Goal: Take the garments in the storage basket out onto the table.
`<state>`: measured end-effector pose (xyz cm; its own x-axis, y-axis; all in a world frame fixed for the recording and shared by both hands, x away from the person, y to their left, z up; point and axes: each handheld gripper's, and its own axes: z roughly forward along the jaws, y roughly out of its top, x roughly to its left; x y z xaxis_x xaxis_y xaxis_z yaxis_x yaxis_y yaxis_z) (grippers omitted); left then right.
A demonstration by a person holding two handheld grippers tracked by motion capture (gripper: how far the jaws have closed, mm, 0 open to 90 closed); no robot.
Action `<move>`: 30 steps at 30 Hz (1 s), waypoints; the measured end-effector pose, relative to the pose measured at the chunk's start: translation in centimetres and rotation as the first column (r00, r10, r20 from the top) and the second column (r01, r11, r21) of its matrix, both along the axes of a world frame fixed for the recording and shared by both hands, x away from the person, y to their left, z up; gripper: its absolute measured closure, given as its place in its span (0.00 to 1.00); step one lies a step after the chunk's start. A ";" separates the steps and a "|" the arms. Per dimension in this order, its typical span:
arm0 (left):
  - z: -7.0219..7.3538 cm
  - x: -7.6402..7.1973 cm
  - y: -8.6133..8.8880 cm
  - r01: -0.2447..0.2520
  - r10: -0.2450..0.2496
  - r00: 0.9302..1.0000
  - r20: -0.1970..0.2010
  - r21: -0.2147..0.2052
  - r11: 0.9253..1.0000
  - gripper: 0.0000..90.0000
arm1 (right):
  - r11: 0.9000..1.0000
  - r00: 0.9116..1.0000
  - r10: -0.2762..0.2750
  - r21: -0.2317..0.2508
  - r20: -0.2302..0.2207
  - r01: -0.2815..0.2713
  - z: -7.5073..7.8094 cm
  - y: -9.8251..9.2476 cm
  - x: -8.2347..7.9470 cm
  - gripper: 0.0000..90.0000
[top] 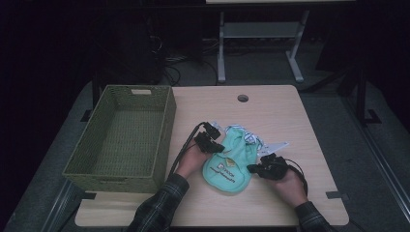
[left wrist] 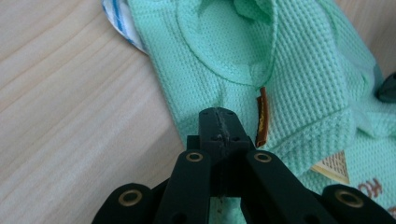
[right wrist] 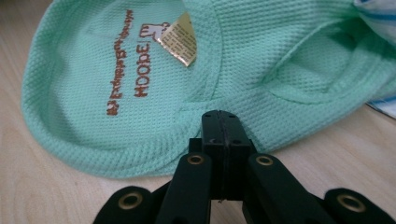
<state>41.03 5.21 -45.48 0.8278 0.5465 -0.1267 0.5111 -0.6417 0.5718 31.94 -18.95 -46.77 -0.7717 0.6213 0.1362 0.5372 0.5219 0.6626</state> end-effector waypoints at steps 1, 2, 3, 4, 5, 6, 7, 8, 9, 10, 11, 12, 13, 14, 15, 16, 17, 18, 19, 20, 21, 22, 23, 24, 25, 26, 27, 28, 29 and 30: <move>0.0 -0.1 0.1 0.000 0.000 1.000 0.002 0.002 1.000 1.00 | 1.000 1.000 -0.003 -0.006 -0.002 0.003 0.0 -0.1 0.0 1.00; 0.0 -0.1 0.2 0.001 -0.001 1.000 0.005 0.006 1.000 1.00 | 1.000 1.000 -0.005 -0.012 -0.001 0.005 0.1 -0.1 0.0 1.00; 0.0 -0.2 0.3 0.002 -0.002 1.000 0.004 0.011 1.000 1.00 | 1.000 1.000 -0.007 -0.011 0.005 0.007 0.0 -0.2 0.0 1.00; 0.0 -0.3 0.4 0.002 -0.002 1.000 0.003 0.011 1.000 1.00 | 1.000 1.000 -0.012 -0.016 0.000 0.012 0.1 -0.3 0.0 1.00; 0.1 -0.4 0.5 -0.001 0.001 1.000 0.006 0.013 1.000 1.00 | 1.000 1.000 -0.013 -0.018 0.005 0.013 0.1 -0.4 0.1 1.00; 0.1 -0.5 0.7 0.000 0.000 1.000 0.005 0.015 1.000 1.00 | 1.000 1.000 -0.017 -0.017 0.004 0.018 0.1 -0.5 0.1 1.00; 0.1 -0.5 0.7 0.000 0.000 1.000 0.005 0.015 1.000 1.00 | 1.000 1.000 -0.017 -0.017 0.004 0.018 0.1 -0.5 0.1 1.00; 0.1 -0.8 1.0 0.010 -0.010 1.000 0.007 0.026 1.000 1.00 | 0.999 1.000 -0.027 -0.020 0.001 0.027 0.1 -0.8 0.1 1.00; 0.1 -1.0 1.0 0.001 -0.002 1.000 0.005 0.018 1.000 1.00 | 0.999 1.000 -0.030 -0.021 0.004 0.030 0.1 -1.0 0.2 1.00; 0.1 -1.2 1.2 0.010 -0.010 1.000 0.003 0.028 1.000 1.00 | 0.999 0.999 -0.034 -0.022 0.001 0.034 0.1 -1.1 0.2 1.00; 0.1 -1.5 1.2 0.004 -0.004 1.000 0.000 0.017 1.000 1.00 | 0.999 0.999 -0.038 -0.022 0.001 0.038 0.1 -1.3 0.3 1.00; 0.2 -1.7 1.3 0.015 -0.015 1.000 -0.001 0.030 0.999 1.00 | 0.999 0.999 -0.039 -0.023 0.002 0.039 0.1 -1.4 0.4 1.00; 0.2 -1.7 1.3 0.015 -0.015 1.000 -0.001 0.030 0.999 1.00 | 0.999 0.999 -0.039 -0.023 0.002 0.039 0.1 -1.4 0.4 1.00; 0.2 -2.3 1.4 0.014 -0.014 1.000 -0.007 0.026 1.000 1.00 | 0.998 0.999 -0.052 -0.025 -0.003 0.051 0.2 -1.7 0.5 1.00; 0.2 -2.3 1.4 0.014 -0.014 1.000 -0.007 0.026 1.000 1.00 | 0.998 0.999 -0.053 -0.023 0.000 0.053 0.1 -1.9 0.5 1.00; 0.2 -2.9 1.4 0.025 -0.025 1.000 -0.011 0.028 0.999 1.00 | 0.998 0.998 -0.056 -0.023 -0.003 0.056 0.2 -2.0 0.6 1.00; 0.2 -2.9 1.4 0.025 -0.025 1.000 -0.011 0.028 0.999 1.00 | 0.998 0.998 -0.056 -0.023 -0.003 0.056 0.2 -2.0 0.6 1.00; 0.2 -3.6 1.3 0.032 -0.031 0.999 -0.012 0.028 0.999 1.00 | 0.998 0.998 -0.061 -0.023 -0.002 0.061 0.1 -2.1 0.6 1.00; 0.2 -3.6 1.3 0.032 -0.031 0.999 -0.012 0.028 0.999 1.00 | 0.998 0.998 -0.062 -0.024 0.003 0.062 0.1 -2.2 0.6 1.00; 0.3 -4.3 1.3 0.045 -0.045 0.999 -0.016 0.035 0.998 1.00 | 0.998 0.998 -0.065 -0.025 0.001 0.065 0.1 -2.3 0.6 1.00; 0.3 -4.6 1.2 0.049 -0.048 0.999 -0.016 0.034 0.998 1.00 | 0.997 0.998 -0.069 -0.023 -0.003 0.069 0.2 -2.3 0.6 1.00; 0.3 -5.0 1.1 0.052 -0.052 0.998 -0.018 0.034 0.998 1.00 | 0.997 0.998 -0.069 -0.028 -0.002 0.069 0.2 -2.4 0.6 1.00; 0.3 -5.0 1.1 0.052 -0.052 0.998 -0.018 0.034 0.998 1.00 | 0.997 0.998 -0.069 -0.028 -0.002 0.069 0.2 -2.4 0.6 1.00; 0.3 -5.3 1.1 0.064 -0.063 0.998 -0.018 0.040 0.997 1.00 | 0.997 0.998 -0.064 -0.037 -0.001 0.064 0.2 -2.5 0.6 1.00; 0.3 -5.6 1.1 0.068 -0.067 0.998 -0.022 0.038 0.997 1.00 | 0.997 0.998 -0.069 -0.035 -0.001 0.068 0.2 -2.6 0.6 1.00; 0.3 -6.2 1.0 0.076 -0.075 0.997 -0.019 0.031 0.997 1.00 | 0.997 0.997 -0.071 -0.036 -0.007 0.071 0.3 -2.7 0.5 1.00; 0.3 -6.5 0.9 0.079 -0.079 0.997 -0.020 0.033 0.996 1.00 | 0.997 0.998 -0.068 -0.038 -0.005 0.067 0.3 -2.7 0.5 1.00; 0.3 -6.7 0.9 0.083 -0.082 0.996 -0.018 0.032 0.996 1.00 | 0.997 0.998 -0.070 -0.035 -0.004 0.069 0.2 -2.8 0.4 1.00; 0.3 -6.7 0.9 0.083 -0.082 0.996 -0.018 0.032 0.996 1.00 | 0.997 0.998 -0.070 -0.035 -0.004 0.069 0.2 -2.8 0.4 1.00; 0.3 -6.9 0.8 0.085 -0.084 0.996 -0.017 0.035 0.996 1.00 | 0.997 0.998 -0.066 -0.034 -0.004 0.066 0.2 -2.9 0.3 1.00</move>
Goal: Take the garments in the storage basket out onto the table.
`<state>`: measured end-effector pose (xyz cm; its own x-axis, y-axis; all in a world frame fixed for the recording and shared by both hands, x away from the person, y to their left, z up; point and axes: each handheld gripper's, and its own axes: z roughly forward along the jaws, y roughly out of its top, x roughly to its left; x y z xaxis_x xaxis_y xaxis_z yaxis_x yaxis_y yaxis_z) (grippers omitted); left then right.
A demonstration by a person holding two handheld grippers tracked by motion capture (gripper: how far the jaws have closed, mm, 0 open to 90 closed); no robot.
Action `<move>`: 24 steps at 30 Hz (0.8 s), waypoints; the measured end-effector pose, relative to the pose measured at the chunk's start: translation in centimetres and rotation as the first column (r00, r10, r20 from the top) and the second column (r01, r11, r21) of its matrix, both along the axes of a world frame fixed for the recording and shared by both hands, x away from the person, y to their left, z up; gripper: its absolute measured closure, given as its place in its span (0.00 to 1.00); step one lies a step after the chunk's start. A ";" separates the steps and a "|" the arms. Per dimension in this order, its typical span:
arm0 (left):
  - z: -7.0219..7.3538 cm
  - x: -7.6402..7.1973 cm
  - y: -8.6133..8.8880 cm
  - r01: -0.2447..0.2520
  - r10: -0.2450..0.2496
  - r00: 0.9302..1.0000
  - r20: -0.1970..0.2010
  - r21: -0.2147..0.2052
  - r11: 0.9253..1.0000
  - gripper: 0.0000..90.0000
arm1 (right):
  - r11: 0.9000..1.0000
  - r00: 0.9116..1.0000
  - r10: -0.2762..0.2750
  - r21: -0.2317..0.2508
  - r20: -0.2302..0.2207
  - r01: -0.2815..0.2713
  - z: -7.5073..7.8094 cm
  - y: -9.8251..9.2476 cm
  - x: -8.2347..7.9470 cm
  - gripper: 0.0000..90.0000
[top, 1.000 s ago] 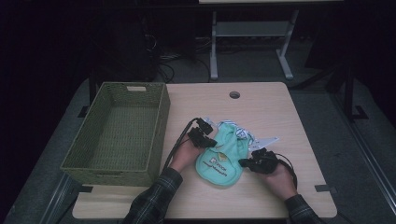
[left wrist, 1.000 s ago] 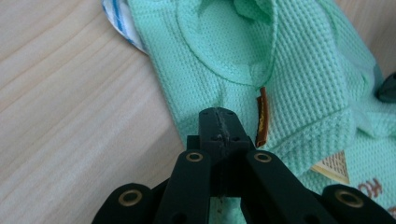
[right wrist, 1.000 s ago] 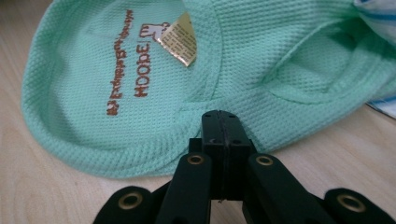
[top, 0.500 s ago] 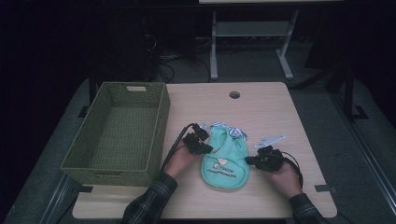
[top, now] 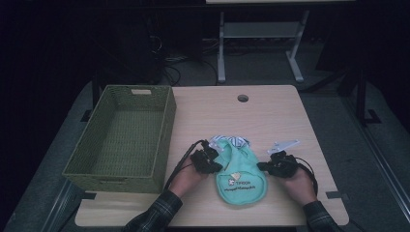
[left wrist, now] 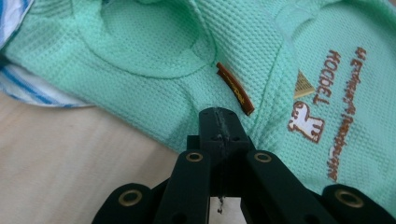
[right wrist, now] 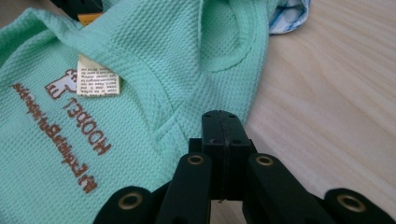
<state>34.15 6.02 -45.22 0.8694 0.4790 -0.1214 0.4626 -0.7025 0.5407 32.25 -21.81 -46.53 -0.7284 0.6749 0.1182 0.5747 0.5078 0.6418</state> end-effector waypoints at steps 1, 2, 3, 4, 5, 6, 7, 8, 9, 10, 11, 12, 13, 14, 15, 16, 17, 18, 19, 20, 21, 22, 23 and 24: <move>0.0 -0.1 0.0 0.005 -0.005 1.000 0.000 0.008 1.000 1.00 | 1.000 1.000 -0.002 0.002 -0.006 0.002 0.0 -0.1 -0.1 1.00; 0.0 -0.1 -0.1 0.000 0.000 1.000 0.002 0.001 1.000 1.00 | 1.000 1.000 0.001 0.013 -0.009 -0.001 0.0 -0.2 -0.1 1.00; 0.0 -0.1 -0.1 0.000 0.000 1.000 0.002 0.001 1.000 1.00 | 1.000 1.000 0.006 0.011 -0.014 -0.006 0.0 -0.2 -0.1 1.00; 0.0 -0.1 -0.1 0.002 -0.002 1.000 0.003 -0.001 1.000 1.00 | 1.000 1.000 0.008 0.014 -0.015 -0.008 0.1 -0.2 -0.1 1.00; 0.0 -0.1 -0.1 0.002 -0.002 1.000 0.003 -0.001 1.000 1.00 | 1.000 1.000 0.008 0.014 -0.015 -0.008 0.1 -0.2 -0.1 1.00; 0.0 -0.1 -0.1 0.007 -0.007 1.000 0.003 0.004 1.000 1.00 | 0.999 1.000 0.009 0.037 0.000 -0.009 0.5 -0.2 0.0 1.00; 0.0 -0.1 -0.1 0.006 -0.006 1.000 0.003 0.003 1.000 1.00 | 0.999 1.000 0.007 0.049 0.005 -0.007 0.8 -0.3 0.2 0.99; 0.0 -0.1 -0.1 0.006 -0.006 1.000 0.003 0.003 1.000 1.00 | 0.999 1.000 0.007 0.049 0.005 -0.007 0.8 -0.3 0.2 0.99; 0.0 -0.1 -0.1 0.006 -0.006 1.000 0.002 0.003 1.000 1.00 | 0.998 1.000 0.004 0.059 0.015 -0.004 1.1 -0.3 0.4 0.98; -0.1 -0.1 -0.1 -0.005 0.005 1.000 -0.002 -0.010 1.000 1.00 | 0.998 1.000 0.003 0.066 0.031 -0.005 1.7 -0.4 1.0 0.97; -0.1 -0.1 -0.1 -0.005 0.005 1.000 -0.002 -0.010 1.000 1.00 | 0.997 0.999 0.001 0.077 0.037 -0.004 1.9 -0.4 1.3 0.96; -0.1 -0.1 -0.1 -0.009 0.009 1.000 -0.004 -0.014 1.000 1.00 | 0.997 0.999 0.001 0.077 0.037 -0.004 1.9 -0.4 1.3 0.96; -0.1 -0.1 0.0 -0.001 0.001 1.000 -0.003 -0.009 1.000 1.00 | 0.996 0.999 -0.005 0.093 0.049 0.001 2.3 -0.2 2.1 0.96; -0.1 -0.1 0.0 0.005 -0.005 1.000 -0.001 -0.003 1.000 1.00 | 0.996 0.998 -0.009 0.091 0.056 0.004 2.4 -0.1 2.4 0.95; -0.1 -0.1 0.0 0.005 -0.005 1.000 0.001 -0.002 1.000 1.00 | 0.996 0.998 -0.009 0.091 0.062 0.003 2.5 0.1 2.9 0.95; 0.0 -0.1 0.0 0.006 -0.006 1.000 0.004 0.000 1.000 1.00 | 0.996 0.998 -0.008 0.093 0.062 0.002 2.5 0.3 3.3 0.95; 0.0 -0.1 0.0 0.006 -0.006 1.000 0.004 0.000 1.000 1.00 | 0.996 0.998 -0.008 0.093 0.062 0.002 2.5 0.3 3.3 0.95; 0.0 -0.1 0.0 0.009 -0.009 1.000 0.011 0.004 1.000 1.00 | 0.995 0.998 -0.012 0.099 0.067 0.006 2.5 0.7 4.3 0.94; 0.0 -0.1 0.0 0.009 -0.009 1.000 0.011 0.004 1.000 1.00 | 0.995 0.997 -0.014 0.103 0.070 0.007 2.5 0.9 4.9 0.93; 0.0 -0.2 -0.1 0.008 -0.008 1.000 0.012 0.002 1.000 1.00 | 0.995 0.998 -0.019 0.104 0.063 0.012 2.5 1.1 5.3 0.93; 0.0 -0.2 -0.1 0.007 -0.007 1.000 0.010 0.001 1.000 1.00 | 0.994 0.998 -0.019 0.104 0.058 0.013 2.4 1.3 5.8 0.93; 0.0 -0.2 -0.1 0.007 -0.007 1.000 0.008 0.000 1.000 1.00 | 0.995 0.998 -0.019 0.101 0.057 0.013 2.3 1.6 6.2 0.92; -0.1 -0.1 -0.1 0.007 -0.007 1.000 0.007 -0.002 1.000 1.00 | 0.995 0.998 -0.016 0.097 0.054 0.011 2.2 1.8 6.7 0.91; -0.1 -0.1 -0.1 0.007 -0.007 1.000 0.008 -0.002 1.000 1.00 | 0.995 0.999 -0.017 0.096 0.047 0.012 2.1 2.0 7.1 0.90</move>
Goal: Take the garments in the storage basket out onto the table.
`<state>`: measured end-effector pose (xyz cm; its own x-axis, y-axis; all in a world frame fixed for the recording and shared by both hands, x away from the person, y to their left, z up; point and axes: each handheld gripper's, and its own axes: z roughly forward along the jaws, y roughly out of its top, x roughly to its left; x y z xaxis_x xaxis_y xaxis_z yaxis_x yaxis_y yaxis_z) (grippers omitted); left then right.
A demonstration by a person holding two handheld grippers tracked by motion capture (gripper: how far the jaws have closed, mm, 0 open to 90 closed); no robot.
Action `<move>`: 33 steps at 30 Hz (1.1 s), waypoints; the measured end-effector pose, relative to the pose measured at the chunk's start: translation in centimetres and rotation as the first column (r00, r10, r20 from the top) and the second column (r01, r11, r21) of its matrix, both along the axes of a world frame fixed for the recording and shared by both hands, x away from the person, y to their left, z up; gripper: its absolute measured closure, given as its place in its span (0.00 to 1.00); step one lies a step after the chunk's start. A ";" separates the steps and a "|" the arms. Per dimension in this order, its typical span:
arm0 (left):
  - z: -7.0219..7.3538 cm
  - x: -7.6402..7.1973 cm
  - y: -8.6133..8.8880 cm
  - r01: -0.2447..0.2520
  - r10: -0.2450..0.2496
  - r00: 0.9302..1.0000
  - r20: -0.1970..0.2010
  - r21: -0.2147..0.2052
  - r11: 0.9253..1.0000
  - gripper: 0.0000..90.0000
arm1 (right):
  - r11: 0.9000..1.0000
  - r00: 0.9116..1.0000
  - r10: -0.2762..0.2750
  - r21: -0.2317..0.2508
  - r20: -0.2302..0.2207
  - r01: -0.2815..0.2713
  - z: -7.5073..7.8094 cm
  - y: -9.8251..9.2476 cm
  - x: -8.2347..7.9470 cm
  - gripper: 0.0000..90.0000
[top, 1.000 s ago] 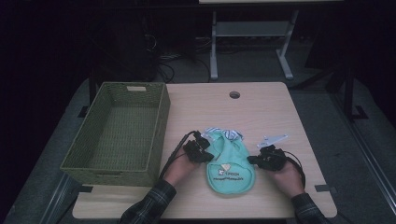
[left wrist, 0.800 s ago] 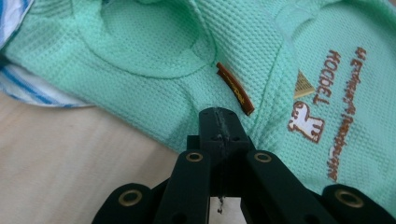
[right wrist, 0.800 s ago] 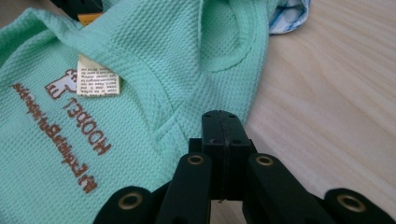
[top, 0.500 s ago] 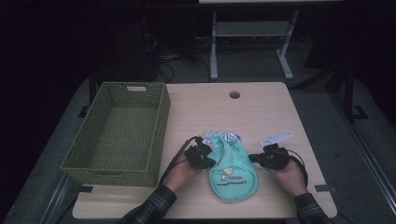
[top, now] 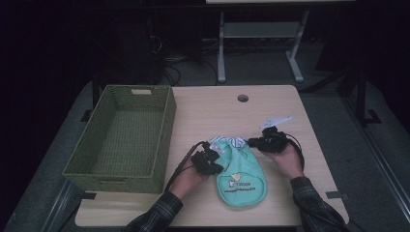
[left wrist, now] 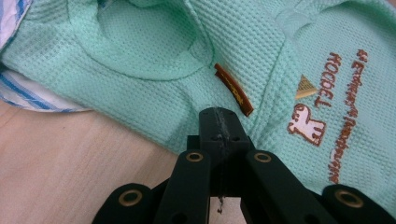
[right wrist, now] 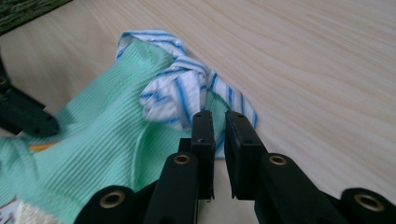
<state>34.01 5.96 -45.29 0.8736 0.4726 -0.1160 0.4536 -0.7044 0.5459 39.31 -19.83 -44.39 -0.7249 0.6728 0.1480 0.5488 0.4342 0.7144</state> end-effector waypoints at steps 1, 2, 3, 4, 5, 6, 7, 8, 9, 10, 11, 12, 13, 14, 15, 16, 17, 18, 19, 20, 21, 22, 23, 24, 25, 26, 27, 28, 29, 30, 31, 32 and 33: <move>0.0 0.0 0.0 0.000 0.000 1.000 0.000 0.000 1.000 1.00 | 1.000 1.000 0.000 0.000 0.000 0.000 0.0 0.0 0.0 0.90; 0.0 0.0 0.0 0.003 -0.003 1.000 0.001 0.003 1.000 1.00 | 1.000 1.000 -0.004 0.000 -0.008 0.004 -0.1 0.3 0.6 0.88; 0.0 0.0 0.0 0.003 -0.003 1.000 0.001 0.003 1.000 1.00 | 1.000 1.000 -0.002 -0.001 -0.009 0.002 -0.2 0.5 0.9 0.87; 0.0 0.0 0.0 0.003 -0.003 1.000 0.000 0.003 1.000 1.00 | 1.000 1.000 0.004 -0.006 -0.001 -0.004 -0.3 0.5 1.1 0.87; 0.0 0.0 0.0 -0.004 0.004 1.000 -0.001 -0.006 1.000 1.00 | 1.000 1.000 -0.004 0.006 -0.014 0.004 -0.3 0.7 1.2 0.87; 0.0 0.0 0.0 -0.004 0.004 1.000 -0.002 -0.008 1.000 1.00 | 1.000 1.000 0.008 0.002 -0.006 -0.008 -0.4 0.7 1.4 0.86; 0.0 0.0 0.0 -0.004 0.004 1.000 -0.002 -0.008 1.000 1.00 | 1.000 1.000 0.008 0.002 -0.006 -0.008 -0.4 0.7 1.4 0.86; 0.0 0.0 -0.1 -0.005 0.005 1.000 -0.002 -0.008 1.000 1.00 | 1.000 1.000 0.013 0.003 -0.021 -0.013 -0.5 1.2 1.6 0.85; 0.0 0.0 0.0 0.001 -0.001 1.000 0.000 -0.002 1.000 1.00 | 1.000 1.000 0.014 -0.003 -0.026 -0.014 -0.7 1.4 1.6 0.85; 0.0 0.0 0.0 0.001 -0.001 1.000 0.000 -0.002 1.000 1.00 | 1.000 0.999 0.014 -0.015 -0.033 -0.015 -0.9 1.6 1.7 0.84; 0.0 0.0 0.0 0.001 -0.001 1.000 0.000 -0.002 1.000 1.00 | 1.000 0.999 0.014 -0.015 -0.033 -0.015 -0.9 1.6 1.7 0.84; 0.0 0.0 0.0 0.002 -0.002 1.000 0.001 -0.002 1.000 1.00 | 1.000 0.999 0.011 -0.019 -0.051 -0.012 -1.3 2.0 1.8 0.84; 0.0 0.0 0.0 0.001 -0.001 1.000 0.001 -0.003 1.000 1.00 | 1.000 0.999 0.015 -0.020 -0.049 -0.016 -1.5 2.1 1.8 0.84; 0.0 0.1 0.0 0.002 -0.002 1.000 0.001 -0.002 1.000 1.00 | 1.000 0.998 0.012 -0.024 -0.054 -0.014 -1.6 2.2 1.8 0.84; 0.0 0.1 0.0 0.002 -0.002 1.000 0.001 -0.002 1.000 1.00 | 0.999 0.999 0.016 -0.036 -0.050 -0.018 -1.8 2.3 1.9 0.84; 0.0 0.1 0.0 0.005 -0.005 1.000 0.000 -0.003 1.000 1.00 | 0.999 0.999 0.023 -0.045 -0.046 -0.025 -1.9 2.3 1.9 0.84; 0.0 0.1 0.0 0.006 -0.006 1.000 -0.001 -0.003 1.000 1.00 | 0.999 0.999 0.017 -0.047 -0.052 -0.019 -2.0 2.3 1.8 0.86; 0.0 0.1 0.0 0.006 -0.006 1.000 -0.001 -0.003 1.000 1.00 | 0.998 0.998 0.017 -0.051 -0.057 -0.020 -2.1 2.4 1.8 0.89; 0.0 0.1 0.0 0.006 -0.006 1.000 -0.001 -0.003 1.000 1.00 | 0.998 0.998 0.017 -0.051 -0.057 -0.020 -2.1 2.4 1.8 0.89; 0.0 0.1 0.0 0.006 -0.006 1.000 -0.001 -0.004 1.000 1.00 | 0.998 0.998 0.020 -0.050 -0.052 -0.023 -2.3 2.4 1.8 0.97; 0.0 0.1 0.0 0.006 -0.006 1.000 -0.003 -0.004 1.000 1.00 | 0.998 0.999 0.018 -0.052 -0.048 -0.020 -2.3 2.4 1.8 0.98; 0.0 0.1 0.0 0.006 -0.006 1.000 -0.004 -0.005 1.000 1.00 | 0.998 0.999 0.014 -0.060 -0.046 -0.017 -2.3 2.4 1.7 0.99; 0.0 0.1 0.0 0.006 -0.006 1.000 -0.004 -0.005 1.000 1.00 | 0.998 0.999 0.010 -0.064 -0.041 -0.013 -2.2 2.4 1.7 0.99; 0.0 0.1 0.0 0.007 -0.007 1.000 -0.004 -0.005 1.000 1.00 | 0.998 0.999 0.009 -0.063 -0.038 -0.011 -2.1 2.4 1.7 0.99; 0.0 0.1 0.0 0.006 -0.006 1.000 -0.005 -0.006 1.000 1.00 | 0.998 0.999 0.008 -0.066 -0.034 -0.010 -2.1 2.3 1.7 0.99; -0.1 0.1 0.0 -0.002 0.002 1.000 -0.007 -0.013 1.000 1.00 | 0.998 0.999 0.002 -0.069 -0.034 -0.004 -1.9 2.3 1.7 0.99; -0.1 0.1 0.0 -0.002 0.002 1.000 -0.007 -0.013 1.000 1.00 | 0.998 0.999 0.002 -0.069 -0.034 -0.004 -1.9 2.3 1.7 0.99; -0.1 0.1 0.0 -0.001 0.001 1.000 -0.006 -0.012 1.000 1.00 | 0.997 0.999 -0.002 -0.071 -0.032 -0.001 -1.9 2.2 1.8 1.00; 0.0 0.1 0.0 0.009 -0.009 1.000 -0.002 -0.001 1.000 1.00 | 0.997 1.000 -0.004 -0.074 -0.029 0.002 -1.8 2.2 1.9 1.00; 0.0 0.1 0.0 0.007 -0.007 1.000 -0.002 -0.001 1.000 1.00 | 0.997 1.000 -0.007 -0.079 -0.022 0.005 -1.8 2.1 1.9 1.00; 0.0 0.1 0.0 0.007 -0.007 1.000 -0.002 -0.001 1.000 1.00 | 0.997 1.000 -0.007 -0.079 -0.022 0.005 -1.8 2.1 1.9 1.00; 0.0 0.1 0.1 0.007 -0.007 1.000 -0.003 -0.001 1.000 1.00 | 0.996 1.000 -0.021 -0.088 -0.010 0.020 -1.7 2.1 2.0 1.00; 0.0 0.1 0.1 0.007 -0.007 1.000 -0.003 -0.001 1.000 1.00 | 0.995 1.000 -0.024 -0.099 -0.003 0.023 -1.7 2.1 2.0 1.00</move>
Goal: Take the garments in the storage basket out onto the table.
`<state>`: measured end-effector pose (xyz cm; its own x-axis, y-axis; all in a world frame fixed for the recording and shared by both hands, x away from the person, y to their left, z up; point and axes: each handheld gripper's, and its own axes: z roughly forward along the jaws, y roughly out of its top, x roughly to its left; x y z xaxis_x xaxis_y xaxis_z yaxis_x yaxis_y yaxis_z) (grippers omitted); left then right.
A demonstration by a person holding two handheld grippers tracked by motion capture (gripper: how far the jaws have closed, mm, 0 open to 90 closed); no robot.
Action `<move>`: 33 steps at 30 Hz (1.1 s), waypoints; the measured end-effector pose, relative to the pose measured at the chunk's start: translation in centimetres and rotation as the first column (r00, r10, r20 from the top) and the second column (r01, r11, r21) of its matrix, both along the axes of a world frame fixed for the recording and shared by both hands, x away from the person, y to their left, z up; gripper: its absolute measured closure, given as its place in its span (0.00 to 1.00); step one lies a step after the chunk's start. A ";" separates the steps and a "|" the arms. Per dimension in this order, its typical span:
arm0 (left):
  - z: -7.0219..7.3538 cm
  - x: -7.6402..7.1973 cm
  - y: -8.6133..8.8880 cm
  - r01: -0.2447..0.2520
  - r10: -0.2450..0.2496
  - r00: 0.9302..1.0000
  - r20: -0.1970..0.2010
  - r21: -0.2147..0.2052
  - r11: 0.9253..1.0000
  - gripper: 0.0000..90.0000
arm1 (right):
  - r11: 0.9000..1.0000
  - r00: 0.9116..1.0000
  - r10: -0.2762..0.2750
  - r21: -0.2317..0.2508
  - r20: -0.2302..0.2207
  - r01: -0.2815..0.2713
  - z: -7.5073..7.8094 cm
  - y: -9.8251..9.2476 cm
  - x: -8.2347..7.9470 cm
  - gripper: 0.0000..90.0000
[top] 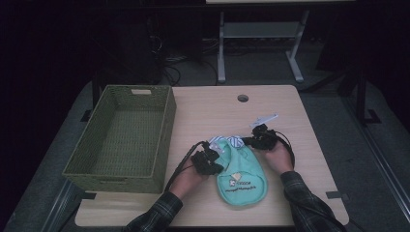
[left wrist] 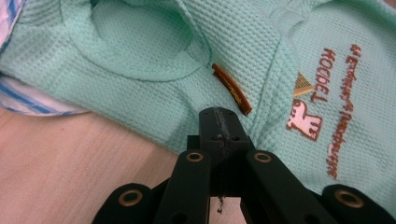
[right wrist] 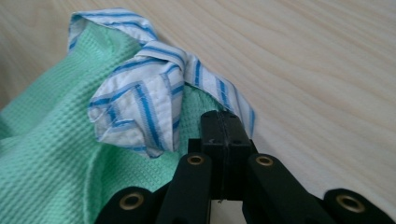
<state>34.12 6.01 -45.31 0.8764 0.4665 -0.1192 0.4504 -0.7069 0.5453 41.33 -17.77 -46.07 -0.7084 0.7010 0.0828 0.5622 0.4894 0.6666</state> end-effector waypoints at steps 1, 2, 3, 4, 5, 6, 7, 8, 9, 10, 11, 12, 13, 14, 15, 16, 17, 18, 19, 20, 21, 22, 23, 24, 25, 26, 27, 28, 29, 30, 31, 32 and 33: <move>0.0 0.0 0.0 0.000 0.000 1.000 0.002 0.000 1.000 1.00 | 1.000 1.000 -0.006 -0.012 0.007 0.006 0.0 0.0 0.1 1.00; 0.0 0.0 0.0 -0.001 0.001 1.000 0.004 0.000 1.000 1.00 | 1.000 1.000 -0.014 -0.021 0.013 0.014 0.0 -0.1 0.2 1.00; 0.0 -0.1 0.0 -0.003 0.003 1.000 0.004 0.000 1.000 1.00 | 0.999 1.000 -0.020 -0.031 0.020 0.021 0.1 -0.1 0.3 1.00; 0.0 -0.1 -0.1 -0.006 0.006 1.000 0.003 -0.003 1.000 1.00 | 0.999 0.999 -0.027 -0.033 0.024 0.028 0.1 -0.2 0.4 1.00; 0.0 -0.1 -0.1 -0.007 0.007 1.000 0.005 0.000 1.000 1.00 | 0.998 0.999 -0.034 -0.042 0.031 0.035 0.1 -0.3 0.5 1.00; 0.0 -0.2 -0.2 -0.007 0.007 1.000 0.010 0.003 1.000 1.00 | 0.998 0.998 -0.041 -0.049 0.039 0.043 0.1 -0.4 0.7 1.00; 0.0 -0.2 -0.2 -0.007 0.006 1.000 0.015 0.007 1.000 1.00 | 0.998 0.998 -0.045 -0.049 0.039 0.046 0.0 -0.5 0.8 1.00; 0.0 -0.2 -0.2 -0.007 0.006 1.000 0.015 0.007 1.000 1.00 | 0.998 0.998 -0.045 -0.049 0.039 0.046 0.0 -0.5 0.8 1.00; 0.0 -0.3 -0.3 -0.012 0.012 1.000 0.015 0.003 1.000 1.00 | 0.998 0.998 -0.045 -0.036 0.031 0.047 -0.1 -0.6 0.9 1.00; 0.0 -0.3 -0.3 -0.012 0.012 1.000 0.015 0.003 1.000 1.00 | 0.998 0.998 -0.045 -0.036 0.031 0.047 -0.1 -0.6 0.9 1.00; 0.0 -0.3 -0.3 -0.013 0.013 1.000 0.012 0.001 1.000 1.00 | 0.999 0.999 -0.038 -0.008 0.025 0.038 -0.2 -0.6 0.8 1.00; 0.0 -0.3 -0.3 -0.013 0.013 1.000 0.012 0.001 1.000 1.00 | 0.999 0.999 -0.038 -0.008 0.025 0.038 -0.2 -0.6 0.8 1.00; 0.0 -0.3 -0.3 -0.009 0.009 1.000 0.013 -0.001 1.000 1.00 | 0.999 0.999 -0.032 0.017 0.019 0.031 -0.2 -0.8 0.6 0.99; 0.0 -0.3 -0.3 -0.009 0.009 1.000 0.013 -0.001 1.000 0.99 | 0.999 0.999 -0.032 0.017 0.019 0.031 -0.2 -0.8 0.6 0.99; 0.0 -0.2 -0.3 -0.009 0.009 1.000 0.007 -0.006 1.000 0.99 | 0.999 0.999 -0.032 0.034 0.017 0.032 -0.2 -0.8 0.4 0.98; 0.0 -0.2 -0.3 -0.011 0.011 1.000 0.002 -0.013 1.000 0.97 | 0.998 0.999 -0.030 0.056 0.018 0.029 -0.1 -1.0 0.1 0.94; 0.0 -0.1 -0.3 -0.001 0.001 1.000 -0.009 -0.017 1.000 0.95 | 0.998 0.999 -0.026 0.061 0.025 0.025 -0.1 -1.1 -0.1 0.93; 0.0 -0.1 -0.3 -0.001 0.001 1.000 -0.009 -0.017 1.000 0.93 | 0.998 0.999 -0.026 0.061 0.025 0.025 -0.1 -1.1 -0.1 0.93; 0.0 -0.1 -0.4 -0.009 0.008 1.000 -0.020 -0.032 0.999 0.92 | 0.996 0.999 -0.031 0.080 0.035 0.028 0.2 -1.5 -0.6 0.90; 0.0 -0.1 -0.4 -0.009 0.008 1.000 -0.020 -0.032 0.999 0.91 | 0.996 0.999 -0.031 0.080 0.035 0.028 0.2 -1.5 -0.6 0.90; 0.1 0.1 -0.4 -0.006 0.005 1.000 -0.021 -0.034 0.999 0.88 | 0.995 0.998 -0.039 0.094 0.041 0.035 0.4 -1.9 -1.1 0.90; 0.1 0.1 -0.4 -0.006 0.005 1.000 -0.021 -0.034 0.999 0.88 | 0.995 0.998 -0.039 0.094 0.041 0.035 0.4 -1.9 -1.1 0.90; 0.1 0.2 -0.4 -0.013 0.012 1.000 -0.020 -0.040 0.999 0.87 | 0.994 0.997 -0.048 0.105 0.055 0.042 0.8 -2.3 -1.6 0.92; 0.2 0.3 -0.3 -0.012 0.011 1.000 -0.018 -0.045 0.999 0.86 | 0.993 0.997 -0.049 0.107 0.060 0.042 0.9 -2.5 -1.8 0.95; 0.4 0.4 -0.2 -0.004 0.003 1.000 -0.015 -0.040 0.999 0.85 | 0.992 0.997 -0.051 0.115 0.066 0.043 1.0 -2.7 -2.0 0.98; 0.4 0.4 -0.2 -0.004 0.003 1.000 -0.015 -0.040 0.999 0.85 | 0.992 0.997 -0.051 0.115 0.066 0.043 1.0 -2.7 -2.0 0.98; 0.5 0.4 -0.2 -0.011 0.010 1.000 -0.014 -0.049 0.999 0.85 | 0.992 0.997 -0.051 0.119 0.061 0.044 1.2 -2.8 -2.3 1.00; 0.6 0.4 -0.2 -0.011 0.010 1.000 -0.011 -0.058 0.998 0.85 | 0.993 0.997 -0.050 0.112 0.058 0.043 1.5 -3.0 -2.8 1.00; 0.9 0.6 0.0 -0.008 0.007 1.000 -0.002 -0.058 0.998 0.84 | 0.992 0.997 -0.048 0.117 0.059 0.041 1.5 -3.2 -3.1 1.00; 0.9 0.6 0.0 -0.008 0.007 1.000 -0.002 -0.058 0.998 0.84 | 0.992 0.997 -0.048 0.117 0.059 0.041 1.5 -3.2 -3.1 1.00; 1.1 0.7 0.0 -0.021 0.021 1.000 -0.004 -0.072 0.997 0.84 | 0.992 0.997 -0.049 0.122 0.054 0.042 1.7 -3.4 -3.7 1.00; 1.1 0.7 0.0 -0.021 0.021 1.000 -0.004 -0.072 0.997 0.84 | 0.992 0.997 -0.049 0.122 0.054 0.042 1.7 -3.4 -3.7 1.00; 1.1 0.8 0.1 -0.020 0.020 1.000 0.000 -0.070 0.997 0.84 | 0.991 0.997 -0.050 0.127 0.055 0.043 1.8 -3.5 -4.1 1.00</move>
